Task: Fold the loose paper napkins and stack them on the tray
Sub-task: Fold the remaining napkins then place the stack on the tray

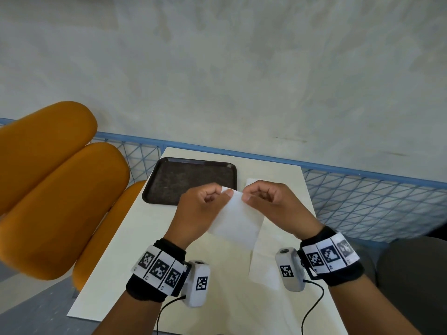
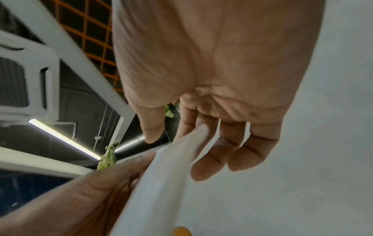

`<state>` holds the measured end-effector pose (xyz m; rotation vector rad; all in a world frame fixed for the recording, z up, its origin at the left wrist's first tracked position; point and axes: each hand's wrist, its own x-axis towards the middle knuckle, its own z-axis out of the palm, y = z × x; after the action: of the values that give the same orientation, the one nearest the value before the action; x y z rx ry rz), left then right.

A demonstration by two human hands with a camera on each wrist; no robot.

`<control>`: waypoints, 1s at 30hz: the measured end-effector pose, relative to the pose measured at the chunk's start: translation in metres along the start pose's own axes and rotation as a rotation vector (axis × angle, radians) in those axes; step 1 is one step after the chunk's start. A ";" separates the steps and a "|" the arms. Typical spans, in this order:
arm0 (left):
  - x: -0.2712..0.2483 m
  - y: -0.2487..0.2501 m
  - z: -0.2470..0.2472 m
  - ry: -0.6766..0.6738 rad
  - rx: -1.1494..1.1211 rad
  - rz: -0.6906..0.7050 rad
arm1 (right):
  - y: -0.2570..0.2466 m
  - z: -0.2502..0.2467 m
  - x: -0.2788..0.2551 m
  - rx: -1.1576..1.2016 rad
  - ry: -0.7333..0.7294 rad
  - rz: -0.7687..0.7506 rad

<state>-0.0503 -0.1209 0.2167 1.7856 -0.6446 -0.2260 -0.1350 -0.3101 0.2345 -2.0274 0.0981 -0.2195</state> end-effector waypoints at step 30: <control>0.087 -0.061 0.119 0.354 0.040 -0.240 | 0.108 0.000 0.044 -0.055 0.486 0.092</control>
<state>-0.0152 -0.2546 0.1369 1.8814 -0.1840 -0.0552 -0.0888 -0.3663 0.1436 -1.9799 0.5042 -0.6537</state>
